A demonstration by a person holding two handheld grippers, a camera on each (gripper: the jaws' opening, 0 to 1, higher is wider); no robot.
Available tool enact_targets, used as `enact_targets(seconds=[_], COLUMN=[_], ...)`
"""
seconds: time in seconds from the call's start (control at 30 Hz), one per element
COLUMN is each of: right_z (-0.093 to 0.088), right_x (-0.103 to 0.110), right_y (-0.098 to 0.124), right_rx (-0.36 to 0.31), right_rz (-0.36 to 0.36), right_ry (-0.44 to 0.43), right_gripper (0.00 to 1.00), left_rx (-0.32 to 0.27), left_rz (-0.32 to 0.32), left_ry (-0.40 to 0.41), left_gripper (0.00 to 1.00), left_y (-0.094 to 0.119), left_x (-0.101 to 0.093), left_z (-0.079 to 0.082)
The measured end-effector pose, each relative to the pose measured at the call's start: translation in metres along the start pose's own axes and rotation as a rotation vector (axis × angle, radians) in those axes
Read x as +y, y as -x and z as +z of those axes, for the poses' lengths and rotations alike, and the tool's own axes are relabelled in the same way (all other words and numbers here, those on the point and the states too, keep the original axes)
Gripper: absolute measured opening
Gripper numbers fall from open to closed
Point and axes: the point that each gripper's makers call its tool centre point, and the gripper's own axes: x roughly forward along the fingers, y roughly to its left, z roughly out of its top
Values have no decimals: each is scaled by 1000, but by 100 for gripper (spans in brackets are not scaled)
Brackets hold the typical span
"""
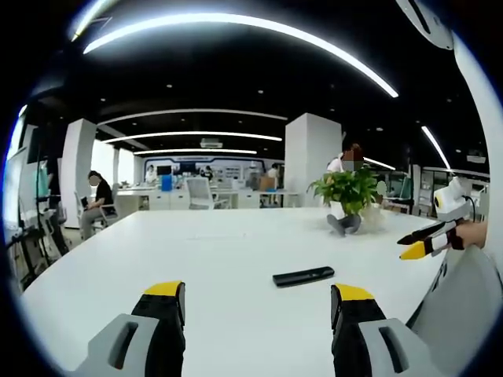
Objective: Press the specified remote control buttons in sequence, fully releasing each button before pressing the next.
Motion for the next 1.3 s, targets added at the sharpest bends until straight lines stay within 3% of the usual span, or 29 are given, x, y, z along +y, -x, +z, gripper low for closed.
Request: enact_targets(seconds=[0.67, 0.97, 1.07, 1.13, 1.23, 1.3], right_z=[0, 1, 2, 3, 2, -1], right_x=[-2, -1, -4, -7, -13, -16], right_y=[1, 1, 3, 4, 6, 5], right_rx=[-2, -5, -18, -27, -30, -17], right_rz=[-6, 2, -5, -20, -43, -49], right_ry=[-2, 1, -1, -4, -16, -22], right_gripper=[82, 81, 81, 81, 80, 79], left_rx=[2, 39, 121, 206, 379, 495], left_rz=[-1, -26, -51, -76, -168, -183], left_ry=[-1, 10, 12, -4, 17, -33], left_gripper=[78, 78, 79, 80, 79, 69], left_y=[0, -3, -5, -4, -2, 0], left_x=[0, -6, -10, -13, -27, -25], left_z=[0, -7, -20, -34, -61, -77])
